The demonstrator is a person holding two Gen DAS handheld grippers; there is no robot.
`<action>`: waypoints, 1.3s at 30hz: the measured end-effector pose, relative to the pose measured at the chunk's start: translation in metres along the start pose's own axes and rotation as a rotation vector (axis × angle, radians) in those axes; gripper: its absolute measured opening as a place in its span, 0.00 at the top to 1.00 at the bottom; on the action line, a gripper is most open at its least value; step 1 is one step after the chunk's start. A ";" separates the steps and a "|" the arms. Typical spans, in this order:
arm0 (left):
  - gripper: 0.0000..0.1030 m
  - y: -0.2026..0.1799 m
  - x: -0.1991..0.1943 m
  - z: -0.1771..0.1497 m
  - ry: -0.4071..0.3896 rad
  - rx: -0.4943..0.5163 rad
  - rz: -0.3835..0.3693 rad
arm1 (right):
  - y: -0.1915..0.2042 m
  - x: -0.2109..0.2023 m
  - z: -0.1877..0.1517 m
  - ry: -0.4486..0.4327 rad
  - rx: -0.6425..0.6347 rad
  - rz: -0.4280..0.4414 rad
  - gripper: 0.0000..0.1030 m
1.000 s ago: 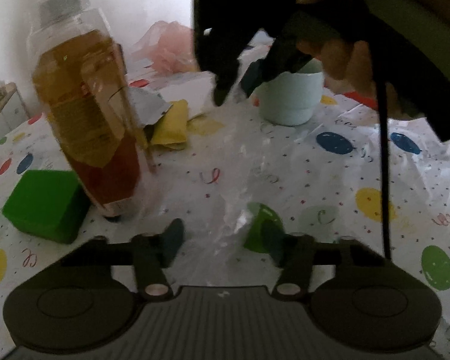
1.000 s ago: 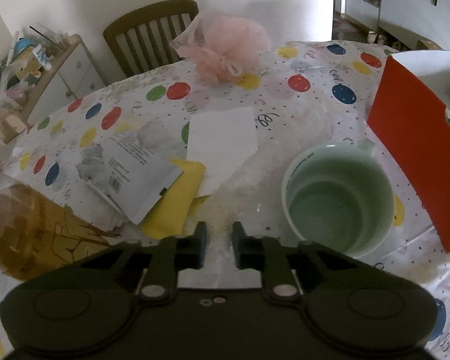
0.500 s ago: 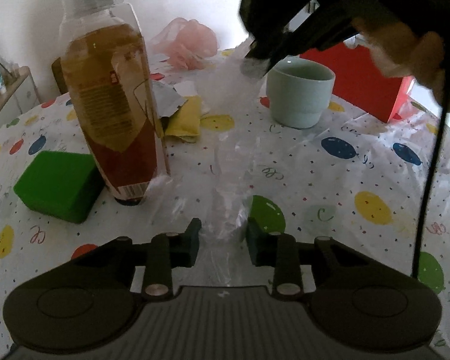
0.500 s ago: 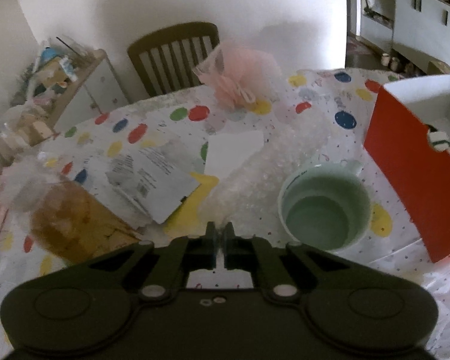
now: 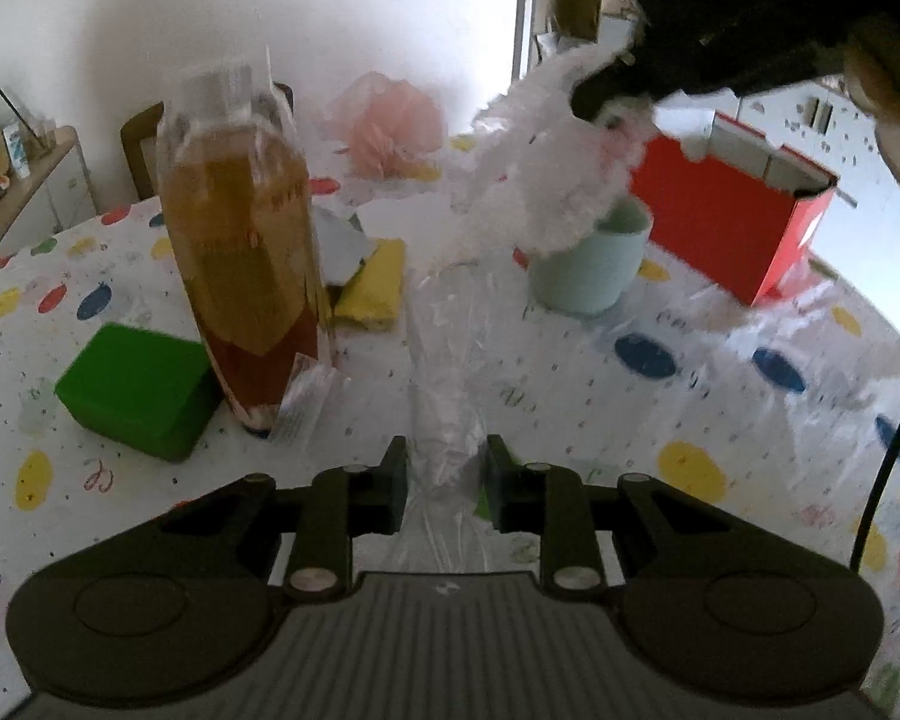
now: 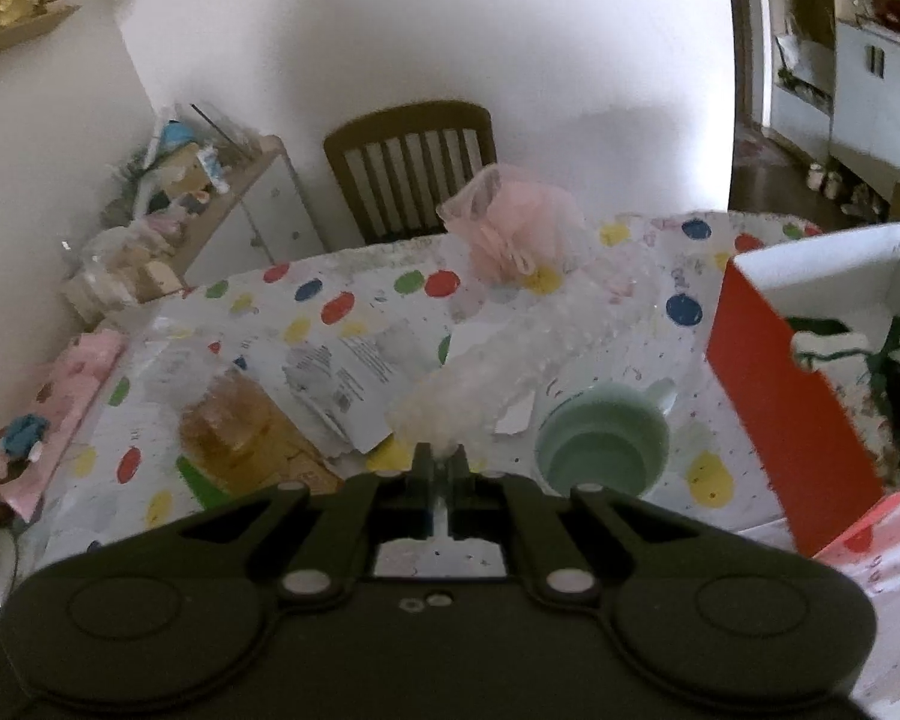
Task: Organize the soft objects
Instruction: 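Lift the plastic bag with the left tool while the right tool grasps the bubble-wrap bag, then carry the plastic bag and bubble-wrap bag with both tools over the box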
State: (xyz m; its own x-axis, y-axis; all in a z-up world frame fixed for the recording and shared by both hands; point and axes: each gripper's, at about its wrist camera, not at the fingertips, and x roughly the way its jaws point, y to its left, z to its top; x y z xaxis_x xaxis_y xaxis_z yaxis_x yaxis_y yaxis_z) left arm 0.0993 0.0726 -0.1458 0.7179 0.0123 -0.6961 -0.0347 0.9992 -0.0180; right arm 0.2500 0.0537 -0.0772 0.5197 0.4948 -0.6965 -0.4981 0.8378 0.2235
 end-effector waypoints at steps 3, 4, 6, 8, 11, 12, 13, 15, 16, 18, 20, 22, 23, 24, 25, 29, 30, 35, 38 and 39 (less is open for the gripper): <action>0.76 -0.005 -0.011 0.013 -0.021 -0.004 -0.004 | -0.006 -0.016 0.001 -0.011 -0.019 0.010 0.97; 0.76 -0.006 -0.014 0.018 -0.027 -0.006 -0.006 | -0.008 -0.020 0.001 -0.014 -0.024 0.011 0.97; 0.76 -0.009 -0.019 0.027 -0.038 -0.006 -0.006 | -0.014 -0.030 0.002 -0.023 -0.029 0.017 0.97; 0.76 -0.012 -0.024 0.036 -0.049 -0.011 -0.008 | -0.021 -0.039 0.003 -0.033 -0.029 0.015 0.97; 0.76 -0.018 -0.030 0.052 -0.071 -0.011 -0.009 | -0.034 -0.053 0.005 -0.044 -0.021 0.017 0.97; 0.76 -0.020 -0.032 0.057 -0.082 -0.009 -0.009 | -0.038 -0.057 0.006 -0.050 -0.022 0.015 0.97; 0.76 -0.023 -0.035 0.063 -0.091 -0.006 -0.007 | -0.042 -0.061 0.006 -0.054 -0.021 0.013 0.97; 0.76 -0.028 -0.038 0.076 -0.110 -0.005 -0.003 | -0.051 -0.068 0.008 -0.063 -0.012 0.016 0.97; 0.76 -0.029 -0.039 0.081 -0.117 -0.007 -0.006 | -0.054 -0.071 0.008 -0.069 -0.011 0.016 0.97; 0.76 -0.036 -0.040 0.094 -0.134 -0.002 -0.005 | -0.064 -0.079 0.010 -0.083 -0.004 0.014 0.97; 0.76 -0.044 -0.040 0.105 -0.148 0.011 -0.008 | -0.075 -0.086 0.011 -0.093 0.004 0.011 0.97; 0.76 -0.052 -0.039 0.116 -0.159 0.018 -0.014 | -0.085 -0.091 0.012 -0.101 0.014 0.009 0.97; 0.76 -0.056 -0.038 0.123 -0.164 0.016 -0.024 | -0.092 -0.094 0.013 -0.104 0.019 0.004 0.97; 0.76 -0.060 -0.035 0.130 -0.166 0.011 -0.035 | -0.097 -0.096 0.014 -0.107 0.021 -0.002 0.97; 0.76 -0.064 -0.034 0.137 -0.168 0.009 -0.044 | -0.104 -0.098 0.014 -0.109 0.024 -0.006 0.97; 0.76 -0.086 -0.022 0.160 -0.169 0.023 -0.073 | -0.131 -0.106 0.016 -0.108 0.035 -0.028 0.97; 0.76 -0.093 -0.019 0.167 -0.170 0.028 -0.081 | -0.139 -0.107 0.016 -0.107 0.041 -0.033 0.97; 0.76 -0.124 -0.004 0.191 -0.164 0.038 -0.130 | -0.177 -0.114 0.021 -0.092 0.067 -0.058 0.97; 0.76 -0.141 0.006 0.205 -0.157 0.045 -0.159 | -0.197 -0.118 0.023 -0.093 0.075 -0.072 0.97; 0.76 -0.146 0.009 0.210 -0.154 0.046 -0.168 | -0.204 -0.119 0.023 -0.093 0.079 -0.076 0.97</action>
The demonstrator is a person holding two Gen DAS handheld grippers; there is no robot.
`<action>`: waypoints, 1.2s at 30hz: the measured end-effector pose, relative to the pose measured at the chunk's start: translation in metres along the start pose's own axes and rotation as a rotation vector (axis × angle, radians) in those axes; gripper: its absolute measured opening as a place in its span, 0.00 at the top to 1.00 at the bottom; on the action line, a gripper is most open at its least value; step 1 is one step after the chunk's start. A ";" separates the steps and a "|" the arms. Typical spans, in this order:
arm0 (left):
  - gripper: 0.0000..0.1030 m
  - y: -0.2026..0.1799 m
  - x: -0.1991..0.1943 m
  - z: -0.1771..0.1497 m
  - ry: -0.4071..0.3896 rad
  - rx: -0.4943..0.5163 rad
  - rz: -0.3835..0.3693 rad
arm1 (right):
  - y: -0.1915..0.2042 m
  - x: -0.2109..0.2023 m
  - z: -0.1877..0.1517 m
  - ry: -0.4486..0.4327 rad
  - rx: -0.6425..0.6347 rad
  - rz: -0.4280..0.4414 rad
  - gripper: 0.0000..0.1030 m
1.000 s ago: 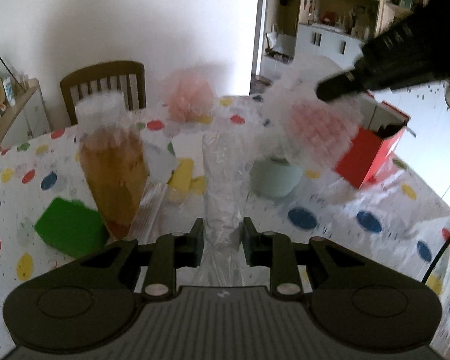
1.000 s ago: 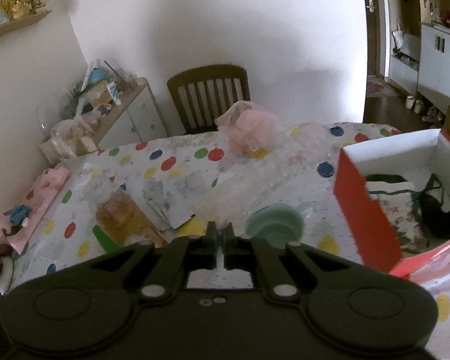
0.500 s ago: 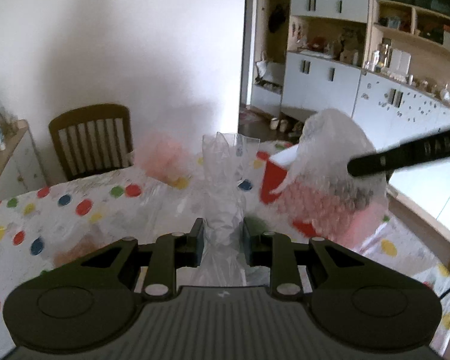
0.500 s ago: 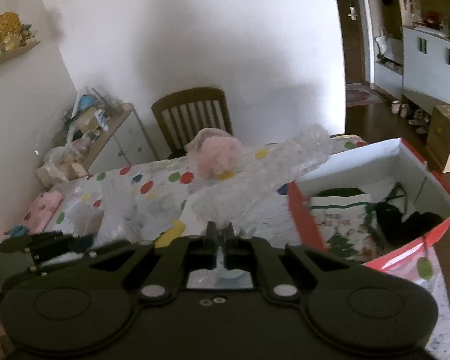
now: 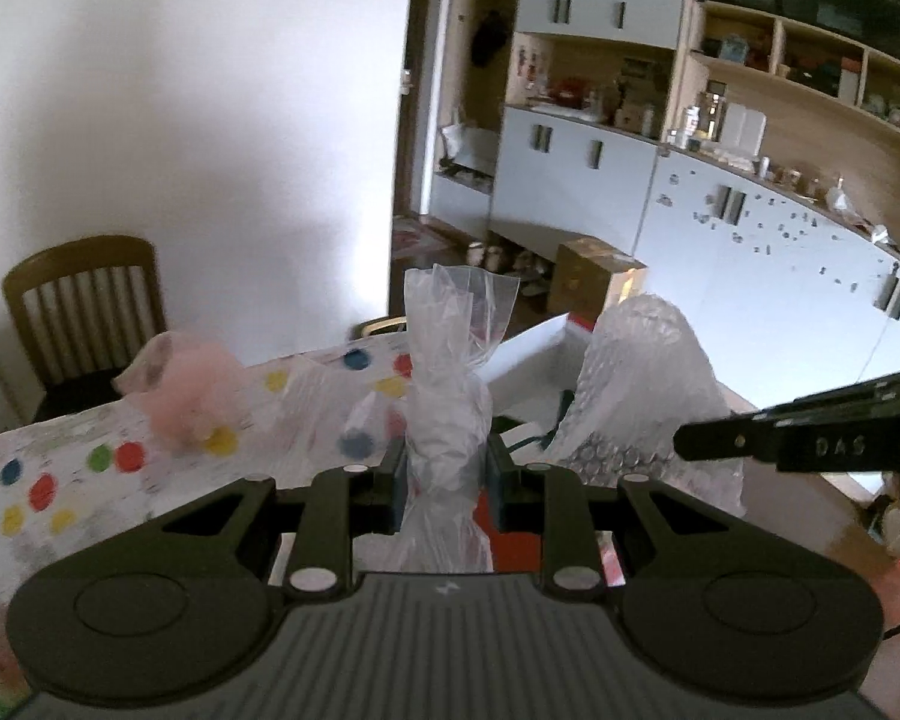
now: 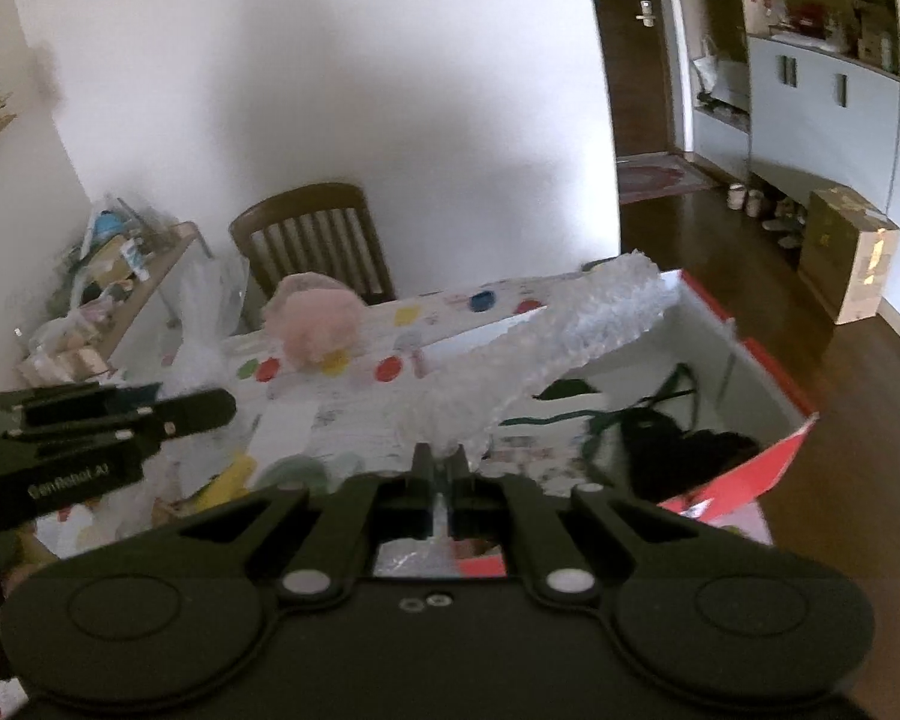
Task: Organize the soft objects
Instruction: 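Carry the plastic bag and bubble-wrap bag with both tools over the box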
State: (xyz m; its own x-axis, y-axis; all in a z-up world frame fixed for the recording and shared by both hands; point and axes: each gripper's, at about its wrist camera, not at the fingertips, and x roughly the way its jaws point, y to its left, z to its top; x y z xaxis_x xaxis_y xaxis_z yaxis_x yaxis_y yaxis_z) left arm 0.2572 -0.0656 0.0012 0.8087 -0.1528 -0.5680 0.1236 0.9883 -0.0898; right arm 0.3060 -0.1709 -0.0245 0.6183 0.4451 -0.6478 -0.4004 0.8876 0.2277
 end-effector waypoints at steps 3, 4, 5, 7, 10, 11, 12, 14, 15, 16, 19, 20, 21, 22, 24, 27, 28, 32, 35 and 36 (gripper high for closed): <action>0.76 -0.009 0.015 0.014 0.008 -0.015 -0.037 | -0.022 0.001 0.003 -0.002 0.016 -0.017 0.97; 0.76 -0.012 0.020 0.019 0.009 -0.020 -0.046 | -0.028 0.002 0.004 -0.004 0.018 -0.023 0.97; 0.76 -0.014 0.024 0.023 0.009 -0.023 -0.052 | -0.033 0.003 0.006 -0.006 0.020 -0.030 0.97; 0.76 -0.019 0.035 0.033 0.009 -0.036 -0.067 | -0.044 0.005 0.009 -0.007 0.021 -0.037 0.97; 0.76 -0.024 0.052 0.047 0.006 -0.058 -0.095 | -0.059 0.011 0.013 -0.007 0.023 -0.050 0.97; 0.76 -0.027 0.059 0.052 0.007 -0.062 -0.095 | -0.065 0.014 0.015 -0.004 0.028 -0.049 0.97; 0.76 -0.029 0.066 0.054 0.010 -0.064 -0.095 | -0.069 0.015 0.016 -0.001 0.028 -0.047 0.97; 0.76 -0.035 0.078 0.058 0.013 -0.073 -0.106 | -0.076 0.021 0.018 0.009 0.020 -0.048 0.97; 0.76 -0.037 0.085 0.059 0.014 -0.075 -0.108 | -0.079 0.023 0.019 0.015 0.018 -0.045 0.97; 0.76 -0.039 0.092 0.060 0.015 -0.079 -0.109 | -0.082 0.025 0.019 0.023 0.016 -0.039 0.97; 0.76 -0.043 0.113 0.061 0.027 -0.106 -0.119 | -0.088 0.035 0.019 0.040 0.000 -0.028 0.97; 0.76 -0.044 0.119 0.060 0.030 -0.111 -0.121 | -0.089 0.039 0.019 0.047 -0.008 -0.014 0.97; 0.76 -0.045 0.127 0.060 0.035 -0.117 -0.122 | -0.091 0.043 0.019 0.053 -0.015 -0.009 0.97; 0.76 -0.045 0.135 0.059 0.042 -0.127 -0.125 | -0.092 0.047 0.019 0.060 -0.026 -0.008 0.97; 0.76 -0.043 0.148 0.057 0.052 -0.148 -0.135 | -0.093 0.056 0.019 0.069 -0.051 0.008 0.97; 0.76 -0.047 0.168 0.057 0.069 -0.170 -0.136 | -0.095 0.067 0.016 0.085 -0.086 0.013 0.97; 0.76 -0.048 0.174 0.055 0.076 -0.171 -0.134 | -0.097 0.071 0.016 0.092 -0.090 0.017 0.97; 0.76 -0.054 0.197 0.049 0.107 -0.153 -0.119 | -0.107 0.089 0.013 0.133 -0.094 0.038 0.97; 0.76 -0.055 0.215 0.042 0.133 -0.146 -0.117 | -0.112 0.101 0.010 0.154 -0.108 0.029 0.97; 0.76 -0.056 0.220 0.042 0.140 -0.148 -0.118 | -0.114 0.105 0.009 0.160 -0.105 0.022 0.97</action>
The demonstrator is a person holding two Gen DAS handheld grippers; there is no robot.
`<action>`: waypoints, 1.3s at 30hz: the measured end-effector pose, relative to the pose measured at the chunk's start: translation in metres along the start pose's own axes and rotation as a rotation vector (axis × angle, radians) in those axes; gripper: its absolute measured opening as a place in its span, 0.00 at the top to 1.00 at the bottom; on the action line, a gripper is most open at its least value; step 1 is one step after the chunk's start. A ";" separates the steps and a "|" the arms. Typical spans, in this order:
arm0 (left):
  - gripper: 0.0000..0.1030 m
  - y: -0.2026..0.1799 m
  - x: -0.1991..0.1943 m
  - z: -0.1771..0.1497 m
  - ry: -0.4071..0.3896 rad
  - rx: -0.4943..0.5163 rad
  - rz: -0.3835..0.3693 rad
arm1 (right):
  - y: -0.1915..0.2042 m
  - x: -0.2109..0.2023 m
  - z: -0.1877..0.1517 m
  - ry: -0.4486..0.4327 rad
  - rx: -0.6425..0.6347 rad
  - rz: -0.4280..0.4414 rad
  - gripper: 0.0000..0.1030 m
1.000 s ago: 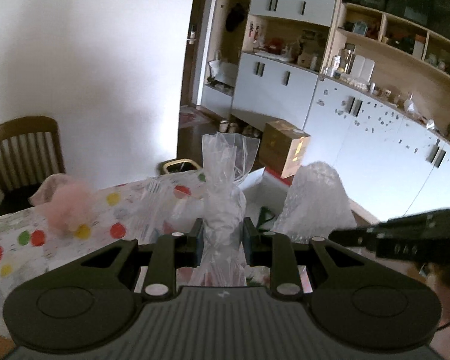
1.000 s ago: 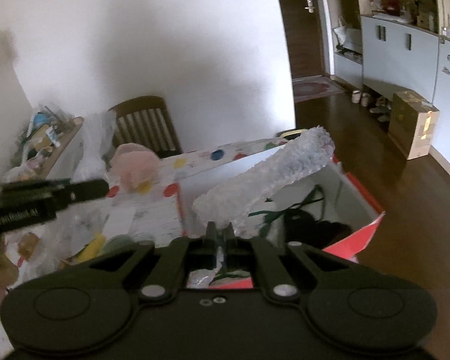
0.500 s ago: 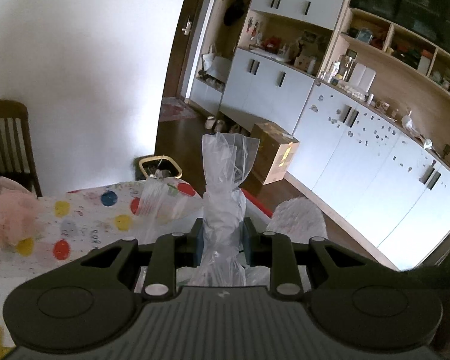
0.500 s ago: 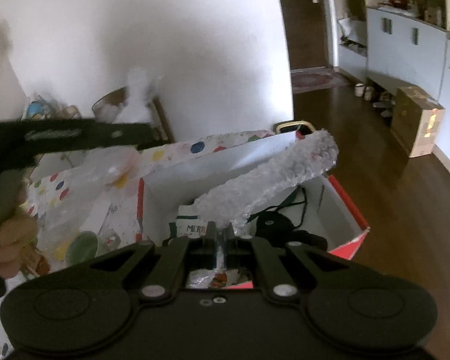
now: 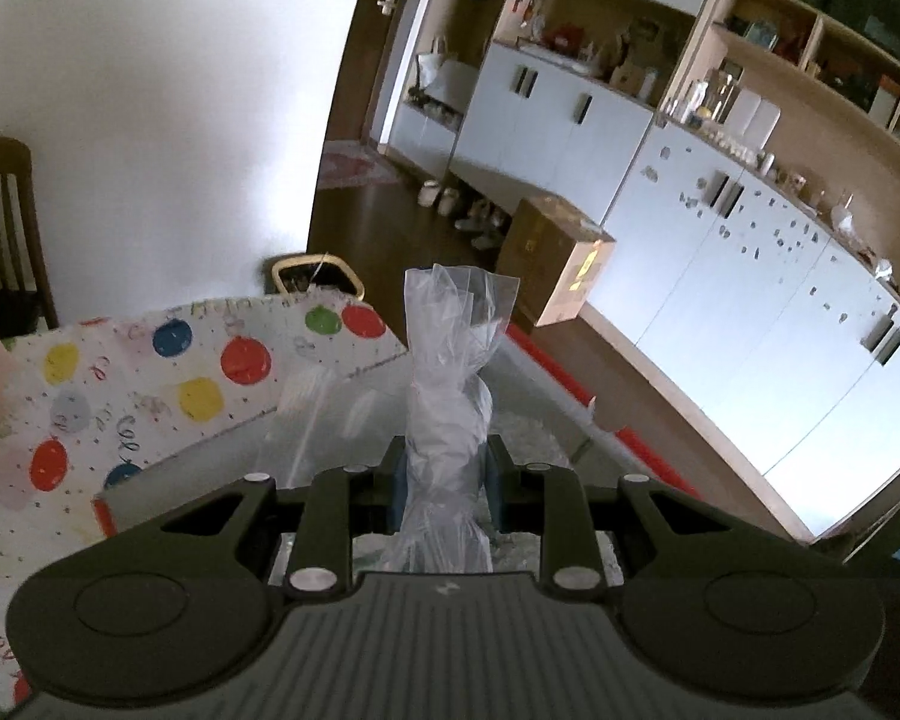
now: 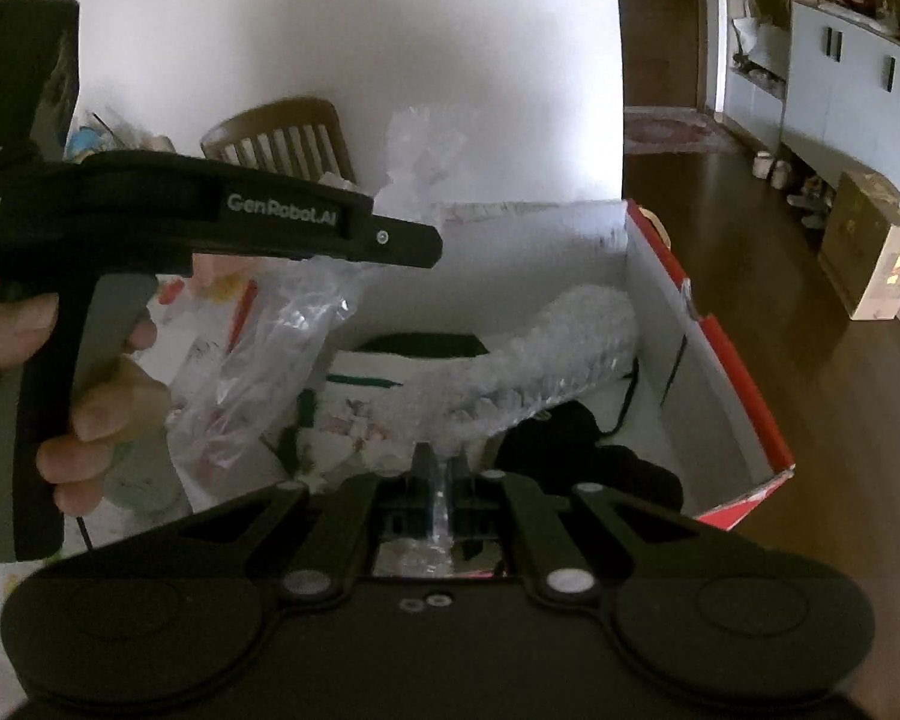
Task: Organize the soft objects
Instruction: 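Carry the plastic bag and bubble-wrap bag with both tools over the box, then open both tools to release the bags into the box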
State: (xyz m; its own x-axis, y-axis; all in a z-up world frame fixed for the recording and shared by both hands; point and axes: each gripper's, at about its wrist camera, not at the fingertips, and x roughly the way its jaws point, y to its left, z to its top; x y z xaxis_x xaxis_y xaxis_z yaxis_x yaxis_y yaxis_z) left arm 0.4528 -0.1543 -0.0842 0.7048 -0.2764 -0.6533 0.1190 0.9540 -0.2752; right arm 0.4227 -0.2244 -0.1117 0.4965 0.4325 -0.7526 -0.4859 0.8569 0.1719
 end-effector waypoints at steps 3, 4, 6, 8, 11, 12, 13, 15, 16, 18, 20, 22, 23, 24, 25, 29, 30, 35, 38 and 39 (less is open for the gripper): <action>0.76 0.002 0.016 -0.005 0.026 -0.002 0.010 | -0.008 0.008 -0.001 0.004 0.029 -0.009 0.97; 0.76 0.003 0.021 -0.007 0.036 0.001 0.019 | -0.010 0.011 0.000 0.005 0.039 -0.013 0.97; 0.76 0.003 0.030 -0.011 0.060 0.011 0.029 | -0.014 0.016 0.000 0.009 0.051 -0.026 0.97; 0.76 0.004 0.038 -0.013 0.081 0.011 0.037 | -0.016 0.019 0.001 0.014 0.066 -0.032 0.97; 0.76 0.006 0.048 -0.017 0.124 0.003 0.048 | -0.019 0.025 0.002 0.033 0.082 -0.032 0.96; 0.76 0.006 0.050 -0.018 0.139 0.004 0.051 | -0.020 0.027 0.001 0.039 0.087 -0.032 0.96; 0.76 0.007 0.053 -0.019 0.148 0.005 0.051 | -0.020 0.028 0.001 0.045 0.088 -0.036 0.94; 0.76 0.008 0.058 -0.021 0.178 0.000 0.059 | -0.019 0.030 0.001 0.053 0.086 -0.050 0.93; 0.76 0.009 0.061 -0.022 0.193 -0.003 0.062 | -0.019 0.030 0.001 0.054 0.088 -0.053 0.93; 0.76 0.010 0.067 -0.025 0.234 -0.008 0.064 | -0.019 0.032 0.001 0.059 0.095 -0.064 0.89; 0.76 0.011 0.072 -0.028 0.261 -0.003 0.071 | -0.019 0.032 0.001 0.064 0.101 -0.072 0.89; 0.76 0.012 0.075 -0.030 0.281 -0.002 0.089 | -0.018 0.033 0.001 0.070 0.100 -0.082 0.87; 0.74 0.012 0.074 -0.031 0.282 -0.006 0.087 | -0.017 0.033 0.002 0.072 0.097 -0.086 0.85; 0.73 0.012 0.074 -0.031 0.283 -0.014 0.088 | -0.017 0.032 0.002 0.073 0.093 -0.091 0.81; 0.69 0.012 0.073 -0.030 0.285 -0.021 0.090 | -0.017 0.032 0.002 0.074 0.091 -0.098 0.80; 0.35 0.012 0.066 -0.031 0.270 -0.052 0.098 | -0.016 0.028 0.002 0.078 0.089 -0.105 0.77; 0.34 0.011 0.062 -0.030 0.253 -0.051 0.094 | -0.016 0.027 0.002 0.076 0.086 -0.108 0.75; 0.34 0.004 0.048 -0.026 0.224 -0.043 0.086 | -0.015 0.019 0.004 0.057 0.084 -0.109 0.66; 0.34 -0.001 0.038 -0.024 0.207 -0.029 0.084 | -0.015 0.012 0.005 0.042 0.086 -0.109 0.61; 0.34 -0.003 0.034 -0.024 0.198 -0.023 0.086 | -0.013 0.010 0.005 0.037 0.083 -0.107 0.58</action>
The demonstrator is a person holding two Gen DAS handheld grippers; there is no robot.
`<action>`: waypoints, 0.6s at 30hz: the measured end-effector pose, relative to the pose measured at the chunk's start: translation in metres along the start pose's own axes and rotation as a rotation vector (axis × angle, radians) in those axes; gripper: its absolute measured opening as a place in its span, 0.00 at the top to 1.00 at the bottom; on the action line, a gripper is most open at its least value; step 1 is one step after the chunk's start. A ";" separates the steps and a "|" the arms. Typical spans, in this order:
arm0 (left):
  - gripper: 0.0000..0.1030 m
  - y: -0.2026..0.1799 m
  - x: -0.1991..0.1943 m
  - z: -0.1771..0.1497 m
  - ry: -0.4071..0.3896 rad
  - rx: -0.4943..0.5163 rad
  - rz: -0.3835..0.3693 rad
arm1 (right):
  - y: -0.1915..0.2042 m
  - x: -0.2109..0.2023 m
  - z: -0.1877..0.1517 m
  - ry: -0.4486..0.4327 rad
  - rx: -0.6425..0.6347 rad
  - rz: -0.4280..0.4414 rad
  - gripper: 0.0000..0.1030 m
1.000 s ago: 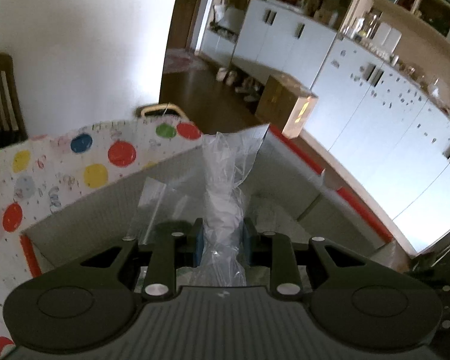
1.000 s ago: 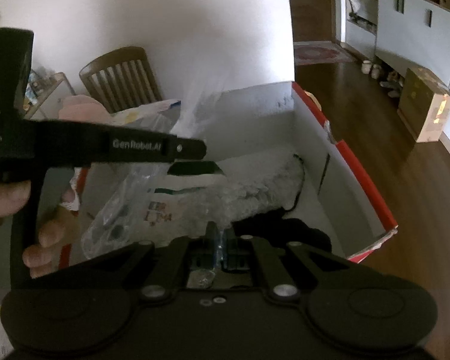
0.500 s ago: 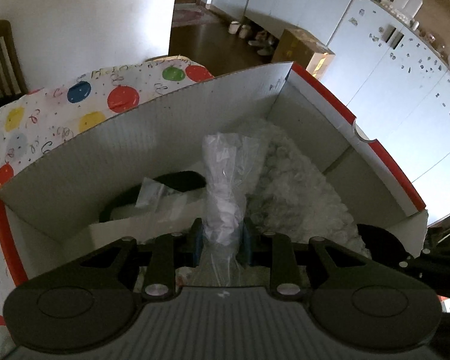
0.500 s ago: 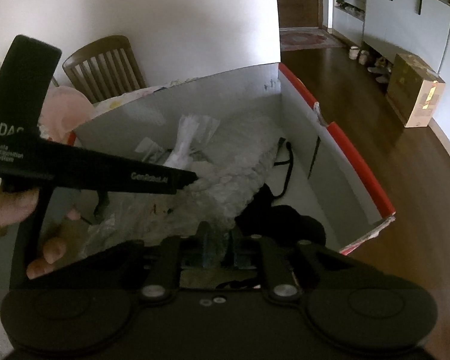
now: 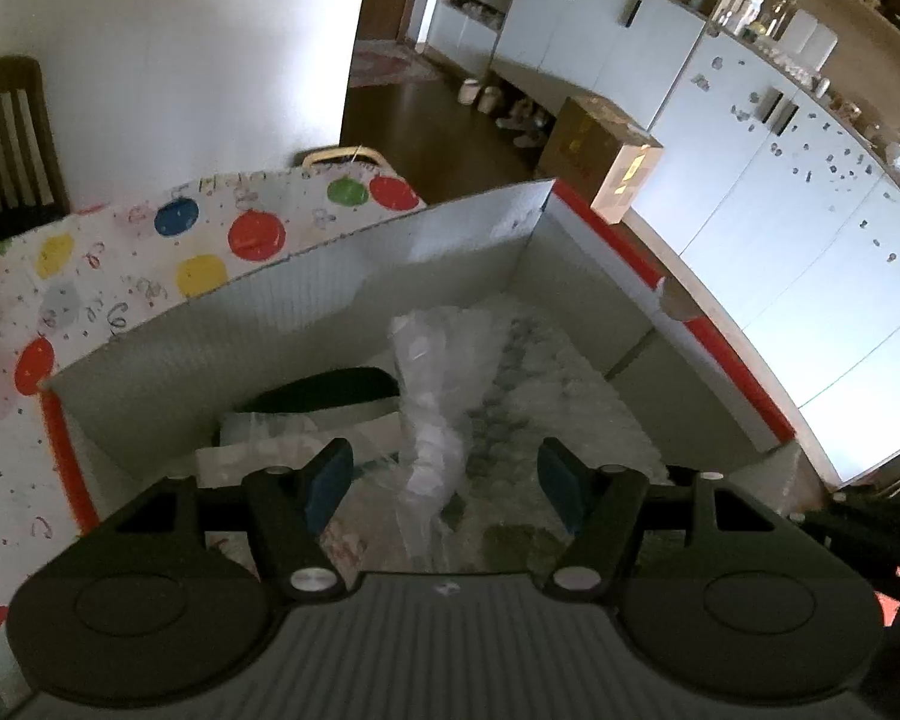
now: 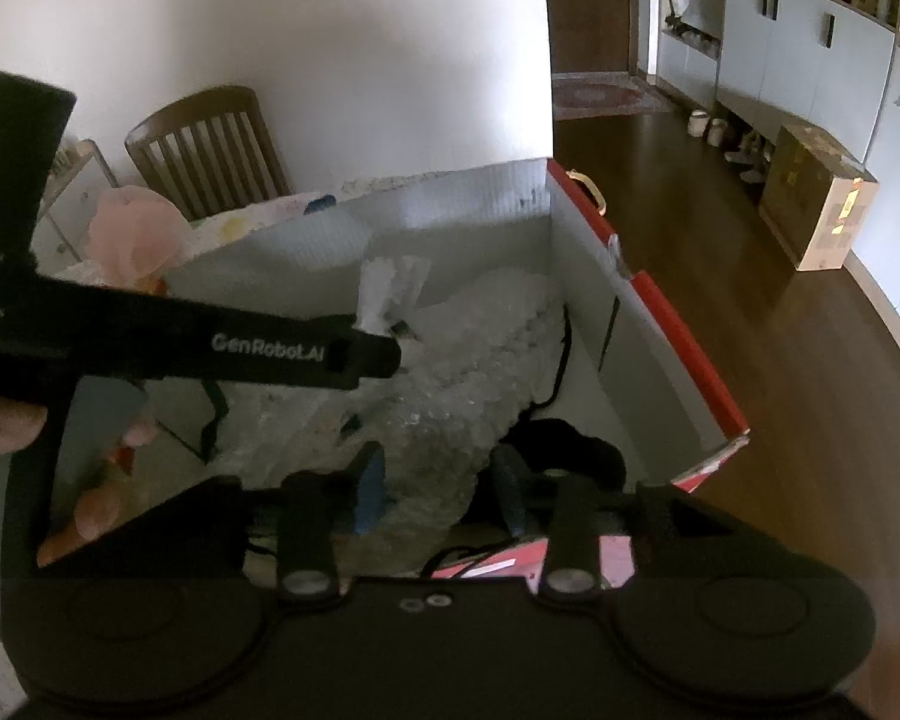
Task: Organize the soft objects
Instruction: 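Open both tools to release the bags into the box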
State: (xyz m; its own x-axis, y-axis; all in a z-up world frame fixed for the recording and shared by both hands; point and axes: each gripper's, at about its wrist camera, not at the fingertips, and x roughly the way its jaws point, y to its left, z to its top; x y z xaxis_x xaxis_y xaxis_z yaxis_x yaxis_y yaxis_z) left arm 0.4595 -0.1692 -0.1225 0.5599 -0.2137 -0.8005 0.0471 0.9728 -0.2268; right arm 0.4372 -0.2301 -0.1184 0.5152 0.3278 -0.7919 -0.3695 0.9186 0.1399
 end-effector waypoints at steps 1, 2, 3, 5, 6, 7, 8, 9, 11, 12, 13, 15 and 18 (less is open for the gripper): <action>0.34 -0.001 -0.003 0.000 -0.005 0.003 0.002 | 0.001 -0.003 0.000 -0.006 -0.005 -0.001 0.54; 0.34 -0.003 -0.007 -0.001 -0.010 0.005 0.004 | 0.002 -0.006 -0.001 -0.014 -0.012 -0.001 0.53; 0.34 -0.003 -0.012 -0.002 -0.017 0.008 0.002 | 0.003 -0.008 -0.001 -0.018 -0.016 0.001 0.50; 0.34 -0.005 -0.021 -0.003 -0.035 0.017 0.003 | 0.005 -0.012 -0.001 -0.025 -0.023 0.006 0.47; 0.34 -0.006 -0.026 -0.003 -0.042 0.022 0.007 | 0.006 -0.015 -0.001 -0.032 -0.025 0.011 0.44; 0.34 -0.006 -0.030 -0.004 -0.049 0.028 0.008 | 0.007 -0.018 -0.002 -0.036 -0.027 0.015 0.42; 0.34 -0.007 -0.035 -0.005 -0.055 0.033 0.008 | 0.009 -0.021 -0.002 -0.042 -0.031 0.015 0.41; 0.34 -0.008 -0.039 -0.006 -0.059 0.037 0.008 | 0.010 -0.025 -0.003 -0.050 -0.038 0.015 0.39; 0.34 -0.010 -0.051 -0.009 -0.072 0.041 0.005 | 0.013 -0.031 -0.004 -0.059 -0.047 0.015 0.38; 0.34 -0.010 -0.056 -0.011 -0.080 0.042 0.002 | 0.014 -0.034 -0.005 -0.064 -0.051 0.015 0.37; 0.32 -0.009 -0.060 -0.012 -0.086 0.044 0.001 | 0.015 -0.037 -0.005 -0.069 -0.053 0.016 0.34; 0.29 -0.009 -0.072 -0.016 -0.104 0.050 0.001 | 0.018 -0.043 -0.005 -0.080 -0.060 0.017 0.31; 0.27 -0.009 -0.088 -0.021 -0.124 0.059 -0.006 | 0.021 -0.052 -0.006 -0.096 -0.074 0.022 0.27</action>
State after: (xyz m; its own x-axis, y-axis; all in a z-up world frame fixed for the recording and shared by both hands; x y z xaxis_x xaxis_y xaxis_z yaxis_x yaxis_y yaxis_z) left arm 0.3926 -0.1607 -0.0611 0.6571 -0.2101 -0.7239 0.0971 0.9760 -0.1951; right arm 0.3979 -0.2287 -0.0776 0.5765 0.3704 -0.7283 -0.4357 0.8934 0.1095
